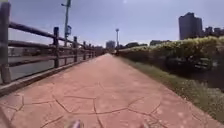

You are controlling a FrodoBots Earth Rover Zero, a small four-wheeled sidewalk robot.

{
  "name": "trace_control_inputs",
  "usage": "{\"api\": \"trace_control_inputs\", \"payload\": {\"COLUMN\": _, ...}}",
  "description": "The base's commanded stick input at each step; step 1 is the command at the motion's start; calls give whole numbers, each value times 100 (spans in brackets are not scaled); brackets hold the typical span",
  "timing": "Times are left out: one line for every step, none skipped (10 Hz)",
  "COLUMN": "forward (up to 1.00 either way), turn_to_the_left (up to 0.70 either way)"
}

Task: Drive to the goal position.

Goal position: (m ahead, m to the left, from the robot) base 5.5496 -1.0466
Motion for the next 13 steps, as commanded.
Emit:
{"api": "trace_control_inputs", "payload": {"forward": 85, "turn_to_the_left": 0}}
{"api": "trace_control_inputs", "payload": {"forward": 85, "turn_to_the_left": 0}}
{"api": "trace_control_inputs", "payload": {"forward": 85, "turn_to_the_left": 0}}
{"api": "trace_control_inputs", "payload": {"forward": 85, "turn_to_the_left": 0}}
{"api": "trace_control_inputs", "payload": {"forward": 85, "turn_to_the_left": 0}}
{"api": "trace_control_inputs", "payload": {"forward": 85, "turn_to_the_left": 0}}
{"api": "trace_control_inputs", "payload": {"forward": 85, "turn_to_the_left": 0}}
{"api": "trace_control_inputs", "payload": {"forward": 85, "turn_to_the_left": 0}}
{"api": "trace_control_inputs", "payload": {"forward": 85, "turn_to_the_left": 0}}
{"api": "trace_control_inputs", "payload": {"forward": 85, "turn_to_the_left": 0}}
{"api": "trace_control_inputs", "payload": {"forward": 85, "turn_to_the_left": 0}}
{"api": "trace_control_inputs", "payload": {"forward": 85, "turn_to_the_left": 0}}
{"api": "trace_control_inputs", "payload": {"forward": 85, "turn_to_the_left": 0}}
